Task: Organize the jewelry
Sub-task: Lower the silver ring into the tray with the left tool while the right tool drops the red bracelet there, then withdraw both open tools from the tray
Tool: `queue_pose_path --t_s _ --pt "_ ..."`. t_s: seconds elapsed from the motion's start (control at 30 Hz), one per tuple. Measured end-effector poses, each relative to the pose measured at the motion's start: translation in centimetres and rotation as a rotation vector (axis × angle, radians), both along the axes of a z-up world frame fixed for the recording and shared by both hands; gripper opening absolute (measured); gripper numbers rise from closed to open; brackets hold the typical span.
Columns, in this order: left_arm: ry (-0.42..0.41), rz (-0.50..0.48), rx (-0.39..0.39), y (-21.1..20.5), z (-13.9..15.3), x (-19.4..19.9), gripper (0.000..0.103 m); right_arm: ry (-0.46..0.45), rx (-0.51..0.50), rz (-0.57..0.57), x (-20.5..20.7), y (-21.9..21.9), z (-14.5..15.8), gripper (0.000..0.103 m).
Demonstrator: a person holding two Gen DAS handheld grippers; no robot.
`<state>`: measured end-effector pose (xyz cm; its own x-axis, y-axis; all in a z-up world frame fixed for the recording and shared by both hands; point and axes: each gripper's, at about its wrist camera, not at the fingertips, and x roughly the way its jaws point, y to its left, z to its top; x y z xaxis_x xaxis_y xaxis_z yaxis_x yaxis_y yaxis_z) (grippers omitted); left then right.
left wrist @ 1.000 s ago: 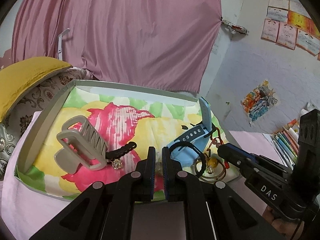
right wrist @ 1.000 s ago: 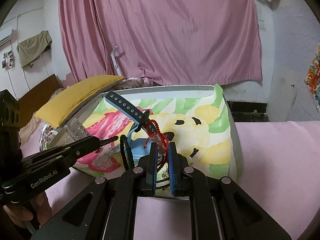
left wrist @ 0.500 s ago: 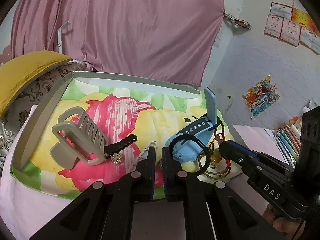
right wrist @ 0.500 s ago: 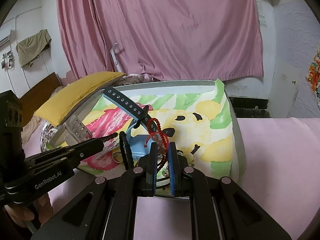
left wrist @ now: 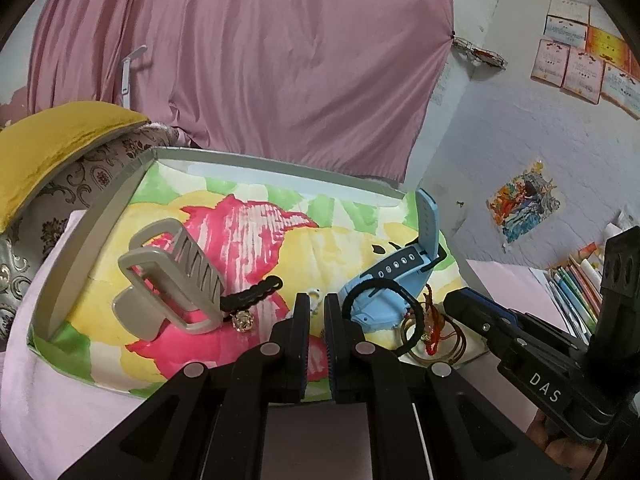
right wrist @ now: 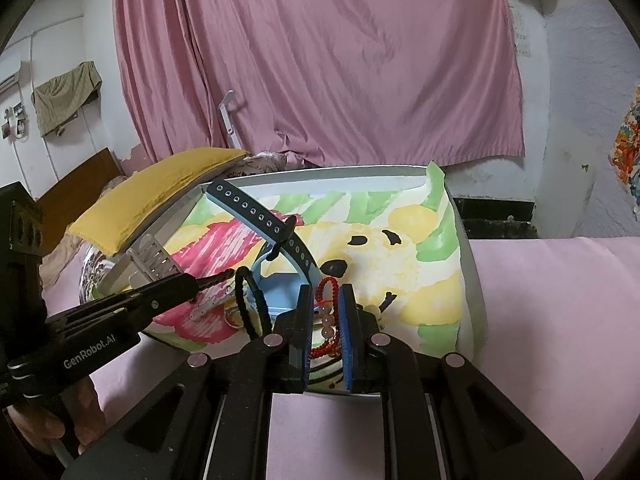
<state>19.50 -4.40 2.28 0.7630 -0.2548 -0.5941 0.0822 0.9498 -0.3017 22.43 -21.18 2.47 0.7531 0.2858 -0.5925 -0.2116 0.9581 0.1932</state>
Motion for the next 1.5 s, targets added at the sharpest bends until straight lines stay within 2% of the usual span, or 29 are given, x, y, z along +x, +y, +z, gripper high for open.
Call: queue_pose_path --t_s 0.17,0.23,0.4,0.53,0.67,0.73,0.77,0.9,1.07,1.27,1.33,1.43,1.5 --pt "-0.038 0.019 0.024 0.1 0.6 -0.5 0.008 -0.036 -0.006 -0.01 -0.6 -0.1 0.4 0.014" --pt "-0.049 0.026 0.03 0.2 0.9 -0.7 0.008 -0.053 -0.01 -0.012 -0.9 -0.2 0.7 0.024" --pt "-0.064 0.042 0.041 0.5 1.4 -1.2 0.008 -0.107 -0.019 -0.025 -1.7 -0.3 1.6 0.027" --pt "-0.072 0.055 0.05 0.9 1.7 -1.7 0.014 -0.145 -0.023 -0.039 -2.2 -0.6 2.1 0.038" --pt "-0.079 0.07 0.059 1.5 1.8 -2.2 0.014 -0.171 -0.029 -0.038 -2.6 -0.6 2.5 0.04" --pt "-0.083 0.077 0.062 1.8 1.9 -2.5 0.015 -0.181 -0.034 -0.036 -2.8 -0.5 2.7 0.051" --pt "-0.085 0.08 0.063 1.9 2.0 -2.6 0.016 -0.188 -0.038 -0.035 -3.0 -0.4 2.8 0.053" --pt "-0.103 0.097 0.047 2.8 2.2 -3.4 0.045 -0.208 -0.044 -0.033 -3.5 -0.4 3.1 0.056" --pt "-0.12 0.114 0.051 3.5 2.6 -4.1 0.047 -0.23 -0.037 -0.04 -4.2 -0.6 3.7 0.069" --pt "-0.15 0.138 0.049 4.3 3.1 -5.4 0.069 -0.246 -0.026 -0.045 -5.1 -0.9 4.2 0.085" --pt "-0.167 0.147 0.053 4.6 3.3 -5.9 0.081 -0.254 -0.02 -0.041 -5.5 -0.9 4.3 0.093" --pt "-0.193 0.156 0.052 4.9 3.6 -6.8 0.097 -0.269 -0.019 -0.037 -6.1 -0.9 4.6 0.098" --pt "-0.215 0.163 0.049 5.1 3.8 -7.5 0.1 -0.28 -0.021 -0.041 -6.5 -0.8 4.8 0.101"
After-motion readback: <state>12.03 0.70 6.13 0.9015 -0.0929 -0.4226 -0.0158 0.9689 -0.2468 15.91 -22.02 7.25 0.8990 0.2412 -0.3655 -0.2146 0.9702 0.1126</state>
